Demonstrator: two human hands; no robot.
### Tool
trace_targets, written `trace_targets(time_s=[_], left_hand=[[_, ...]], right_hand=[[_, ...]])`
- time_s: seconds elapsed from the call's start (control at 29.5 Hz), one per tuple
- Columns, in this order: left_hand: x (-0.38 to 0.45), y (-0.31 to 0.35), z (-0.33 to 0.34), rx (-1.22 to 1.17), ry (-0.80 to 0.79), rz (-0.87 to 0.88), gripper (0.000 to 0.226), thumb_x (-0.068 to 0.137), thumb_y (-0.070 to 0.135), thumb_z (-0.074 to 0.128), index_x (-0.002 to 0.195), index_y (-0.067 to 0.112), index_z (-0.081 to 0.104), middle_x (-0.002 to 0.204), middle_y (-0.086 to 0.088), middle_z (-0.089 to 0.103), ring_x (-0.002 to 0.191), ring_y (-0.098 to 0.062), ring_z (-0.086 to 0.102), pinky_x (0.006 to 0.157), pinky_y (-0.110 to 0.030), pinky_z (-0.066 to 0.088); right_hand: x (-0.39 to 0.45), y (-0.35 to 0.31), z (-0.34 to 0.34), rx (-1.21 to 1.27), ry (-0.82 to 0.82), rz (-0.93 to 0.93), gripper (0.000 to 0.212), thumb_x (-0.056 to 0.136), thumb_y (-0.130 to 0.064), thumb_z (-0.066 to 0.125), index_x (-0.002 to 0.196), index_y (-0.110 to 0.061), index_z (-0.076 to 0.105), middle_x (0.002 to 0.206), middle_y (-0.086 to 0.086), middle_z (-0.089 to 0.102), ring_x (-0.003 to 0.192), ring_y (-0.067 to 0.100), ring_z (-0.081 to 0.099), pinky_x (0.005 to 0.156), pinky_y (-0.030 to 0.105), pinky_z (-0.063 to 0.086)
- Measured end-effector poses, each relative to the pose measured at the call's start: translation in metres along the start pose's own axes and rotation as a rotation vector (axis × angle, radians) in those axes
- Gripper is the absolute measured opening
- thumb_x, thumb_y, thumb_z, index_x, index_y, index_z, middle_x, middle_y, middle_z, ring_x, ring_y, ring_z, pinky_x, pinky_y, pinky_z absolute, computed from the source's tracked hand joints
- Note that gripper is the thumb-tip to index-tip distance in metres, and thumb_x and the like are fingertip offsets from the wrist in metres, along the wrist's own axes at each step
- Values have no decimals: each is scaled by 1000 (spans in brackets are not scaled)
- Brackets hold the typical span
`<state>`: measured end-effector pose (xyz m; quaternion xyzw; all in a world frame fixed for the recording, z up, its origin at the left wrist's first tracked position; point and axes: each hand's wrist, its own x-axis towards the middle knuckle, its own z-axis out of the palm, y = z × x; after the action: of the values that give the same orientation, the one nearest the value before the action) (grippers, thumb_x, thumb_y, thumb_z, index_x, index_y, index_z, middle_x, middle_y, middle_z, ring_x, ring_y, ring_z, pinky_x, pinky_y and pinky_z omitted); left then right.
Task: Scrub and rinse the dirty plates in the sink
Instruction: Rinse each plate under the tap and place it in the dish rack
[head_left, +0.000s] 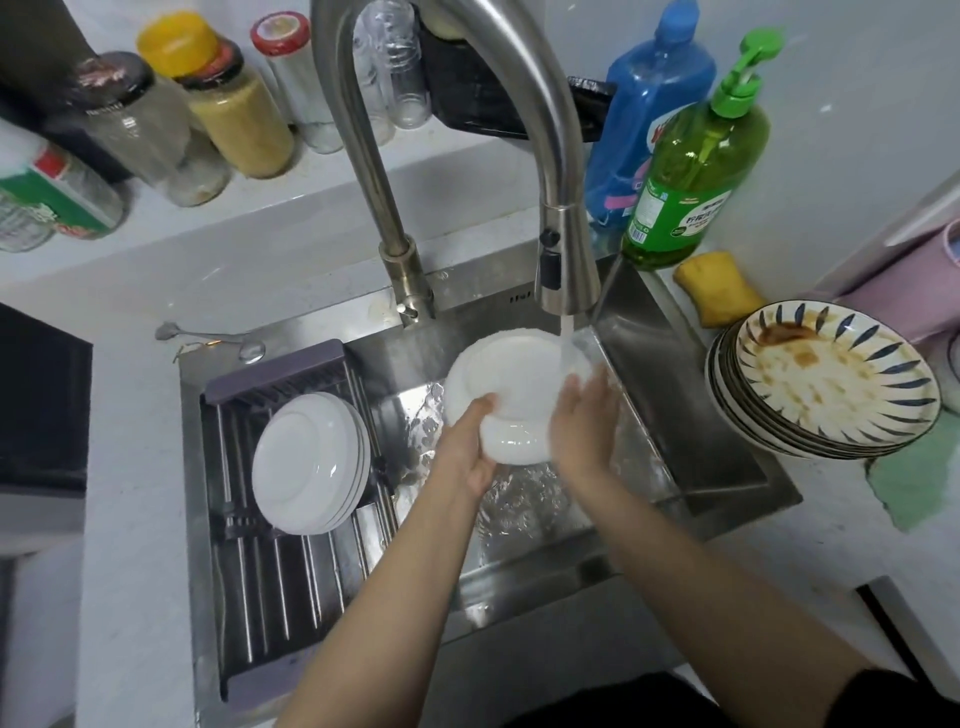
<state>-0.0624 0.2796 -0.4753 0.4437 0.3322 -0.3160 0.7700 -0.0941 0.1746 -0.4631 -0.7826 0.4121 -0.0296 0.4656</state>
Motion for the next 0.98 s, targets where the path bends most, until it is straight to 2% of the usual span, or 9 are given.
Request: trace_targets(time_s=[0.1, 0.2, 0.31, 0.51, 0.58, 0.68, 0.78, 0.88, 0.98], left_hand=[[-1, -4, 0, -36, 55, 58, 46, 81, 7, 71, 125, 3, 55, 111, -19, 68, 100, -34, 68, 83, -50, 56], [-10, -8, 1, 91, 149, 137, 26, 78, 2, 73, 98, 13, 60, 97, -12, 69, 88, -30, 67, 81, -49, 56], [-15, -14, 0, 51, 200, 164, 31, 78, 3, 73, 103, 12, 59, 100, -13, 69, 83, -26, 66, 73, -40, 58], [-21, -14, 6, 144, 282, 275, 26, 75, 7, 76, 97, 11, 64, 90, -9, 70, 75, -23, 68, 61, -30, 56], [-22, -11, 2, 213, 263, 314, 24, 74, 8, 77, 91, 18, 62, 93, -8, 70, 85, -26, 68, 73, -39, 59], [-28, -2, -14, 236, 190, 350, 30, 73, 8, 78, 98, 17, 64, 101, -8, 70, 98, -29, 66, 86, -45, 55], [-38, 15, -40, 244, 174, 409, 47, 63, 19, 78, 109, 13, 66, 105, -11, 72, 101, -30, 67, 87, -46, 55], [-50, 28, -67, 298, 226, 486, 58, 66, 24, 78, 118, 9, 58, 108, -11, 69, 101, -28, 66, 88, -44, 55], [-59, 34, -87, 284, 361, 478, 59, 81, 20, 75, 126, 15, 37, 112, -4, 58, 101, -21, 59, 92, -39, 50]], right_hand=[[-33, 9, 16, -178, 4, -74, 69, 99, -37, 37, 152, -7, 4, 158, 16, 6, 144, 30, 12, 114, 40, 19], [0, 7, 4, -118, -27, 64, 63, 99, -35, 39, 148, 0, 22, 149, 22, 32, 136, 34, 34, 106, 38, 32], [25, -3, -6, -156, -90, 150, 52, 101, -35, 35, 139, -1, 40, 138, 20, 48, 124, 34, 47, 95, 36, 38], [-33, 5, 17, -371, -61, -68, 73, 98, -40, 38, 152, -6, 3, 158, 18, 6, 145, 33, 10, 116, 43, 15], [-17, 4, 11, -268, -66, -32, 69, 98, -42, 37, 153, -13, 7, 154, 18, 22, 139, 35, 28, 106, 44, 30], [16, 5, 1, 63, -219, 124, 57, 97, -50, 38, 140, -12, 38, 129, 12, 54, 118, 31, 52, 86, 35, 42], [13, 7, 2, 353, -472, 236, 57, 88, -57, 54, 128, -17, 50, 124, 4, 60, 109, 24, 58, 90, 40, 50], [-2, 0, 16, 489, -632, 290, 32, 92, -35, 60, 117, -20, 49, 118, 4, 61, 106, 25, 59, 80, 40, 53], [-14, -8, 33, 463, -696, 224, 44, 90, -29, 64, 126, -15, 44, 121, 8, 59, 103, 24, 59, 72, 39, 55]])
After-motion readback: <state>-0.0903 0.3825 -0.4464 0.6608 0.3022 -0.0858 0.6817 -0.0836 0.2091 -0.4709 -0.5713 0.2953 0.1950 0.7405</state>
